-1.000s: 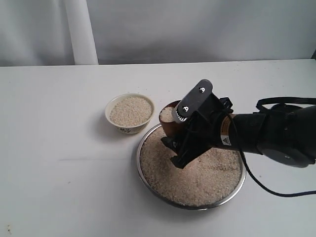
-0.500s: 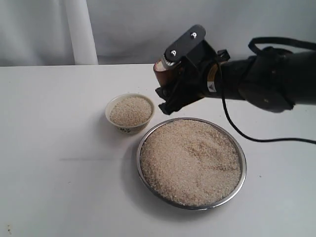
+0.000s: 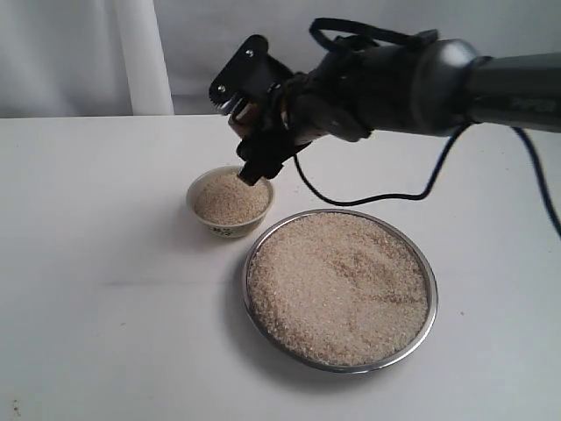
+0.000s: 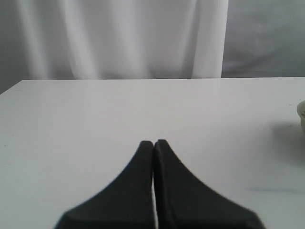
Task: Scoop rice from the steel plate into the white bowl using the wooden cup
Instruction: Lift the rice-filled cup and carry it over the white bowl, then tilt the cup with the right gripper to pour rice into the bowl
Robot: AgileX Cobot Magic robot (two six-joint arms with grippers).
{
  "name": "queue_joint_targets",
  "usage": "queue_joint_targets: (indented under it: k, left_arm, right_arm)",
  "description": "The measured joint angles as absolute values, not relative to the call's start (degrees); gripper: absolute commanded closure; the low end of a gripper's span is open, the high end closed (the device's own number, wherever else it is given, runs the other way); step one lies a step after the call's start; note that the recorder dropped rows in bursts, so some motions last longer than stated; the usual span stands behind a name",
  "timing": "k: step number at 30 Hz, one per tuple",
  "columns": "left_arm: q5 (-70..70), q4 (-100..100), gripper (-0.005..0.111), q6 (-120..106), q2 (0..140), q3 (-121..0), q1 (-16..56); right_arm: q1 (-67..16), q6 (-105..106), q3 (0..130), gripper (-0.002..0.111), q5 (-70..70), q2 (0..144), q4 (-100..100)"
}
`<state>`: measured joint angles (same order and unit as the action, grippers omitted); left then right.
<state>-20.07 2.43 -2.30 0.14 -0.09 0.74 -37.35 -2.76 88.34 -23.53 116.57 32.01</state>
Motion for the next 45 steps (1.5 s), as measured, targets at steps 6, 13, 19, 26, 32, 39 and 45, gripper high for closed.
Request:
queue_joint_targets:
  k: [6, 13, 19, 26, 32, 39, 45]
  left_arm:
    - [-20.07, 2.43, 0.107, -2.30, 0.14, -0.09, 0.74]
    - [-20.07, 2.43, 0.107, -2.30, 0.14, -0.09, 0.74]
    - [-20.07, 2.43, 0.107, -2.30, 0.14, -0.09, 0.74]
    - [-20.07, 2.43, 0.107, -2.30, 0.14, -0.09, 0.74]
    - [-20.07, 2.43, 0.107, -2.30, 0.14, -0.09, 0.74]
    - [-20.07, 2.43, 0.107, -2.30, 0.14, -0.09, 0.74]
    - [-20.07, 2.43, 0.107, -2.30, 0.14, -0.09, 0.74]
  right_arm:
    - [-40.57, 0.89, 95.66, 0.108, -31.94, 123.15, 35.18]
    - [-43.58, 2.19, 100.38, 0.108, -39.84, 127.32, 42.29]
    - [-44.71, 4.60, 103.30, 0.108, -44.21, 129.66, 46.11]
    - [-46.63, 6.88, 105.34, 0.108, -49.04, 132.44, 53.65]
    - [-47.34, 9.51, 105.59, 0.108, -50.21, 133.51, 55.98]
    - [-47.34, 12.36, 105.59, 0.108, -53.45, 133.51, 59.46]
    - [-47.34, 15.72, 105.59, 0.108, -53.99, 133.51, 59.97]
